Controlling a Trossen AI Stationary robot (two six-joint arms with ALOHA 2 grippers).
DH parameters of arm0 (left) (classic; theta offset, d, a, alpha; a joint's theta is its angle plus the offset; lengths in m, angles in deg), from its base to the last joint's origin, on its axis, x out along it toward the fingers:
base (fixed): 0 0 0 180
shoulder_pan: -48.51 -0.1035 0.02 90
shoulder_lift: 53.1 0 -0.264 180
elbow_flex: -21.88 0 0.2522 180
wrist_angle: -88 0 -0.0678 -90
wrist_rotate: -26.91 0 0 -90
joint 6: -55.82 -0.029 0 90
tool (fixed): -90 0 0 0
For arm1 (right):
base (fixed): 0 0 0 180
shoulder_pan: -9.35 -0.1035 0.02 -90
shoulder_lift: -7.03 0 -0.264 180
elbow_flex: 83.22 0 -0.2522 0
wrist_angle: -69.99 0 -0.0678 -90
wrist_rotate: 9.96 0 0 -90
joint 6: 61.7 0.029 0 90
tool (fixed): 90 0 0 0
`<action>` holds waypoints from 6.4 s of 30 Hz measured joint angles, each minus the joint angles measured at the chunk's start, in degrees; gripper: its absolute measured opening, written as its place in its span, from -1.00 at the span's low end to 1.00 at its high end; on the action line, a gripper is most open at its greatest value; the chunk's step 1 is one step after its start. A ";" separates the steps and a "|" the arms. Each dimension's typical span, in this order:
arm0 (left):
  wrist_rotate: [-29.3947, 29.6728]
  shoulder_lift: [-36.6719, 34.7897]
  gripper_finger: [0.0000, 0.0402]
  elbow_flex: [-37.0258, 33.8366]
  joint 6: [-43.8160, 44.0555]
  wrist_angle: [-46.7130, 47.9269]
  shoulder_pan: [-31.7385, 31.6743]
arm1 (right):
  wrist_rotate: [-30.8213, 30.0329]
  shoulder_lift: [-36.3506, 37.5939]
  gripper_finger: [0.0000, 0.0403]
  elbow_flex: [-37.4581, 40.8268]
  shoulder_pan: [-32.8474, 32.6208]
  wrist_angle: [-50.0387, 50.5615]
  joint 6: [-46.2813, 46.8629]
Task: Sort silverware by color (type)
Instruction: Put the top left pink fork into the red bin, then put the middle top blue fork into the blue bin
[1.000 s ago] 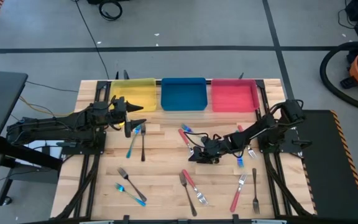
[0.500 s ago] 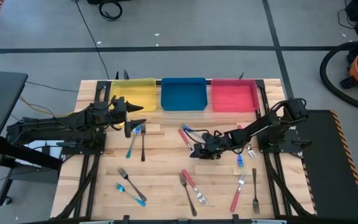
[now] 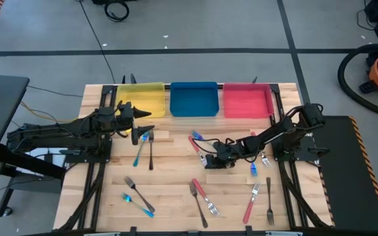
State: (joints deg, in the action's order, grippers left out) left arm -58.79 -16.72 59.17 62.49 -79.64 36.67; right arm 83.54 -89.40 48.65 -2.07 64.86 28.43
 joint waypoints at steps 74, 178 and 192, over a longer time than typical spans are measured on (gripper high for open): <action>0.01 0.00 0.53 0.00 0.11 -0.51 0.00 | -13.16 55.04 -0.98 -0.02 50.65 71.67 -46.27; 0.01 0.00 0.53 0.02 -1.69 -0.60 0.00 | 3.01 40.44 -0.51 -0.04 70.79 47.89 -56.20; 0.01 0.00 0.53 0.02 -1.77 -1.08 0.00 | 11.28 40.40 -0.51 -0.04 46.29 29.96 -54.24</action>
State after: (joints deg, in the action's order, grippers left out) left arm -58.77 -16.72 59.19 60.72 -80.72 36.67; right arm 94.83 -49.00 48.60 44.22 94.82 -25.81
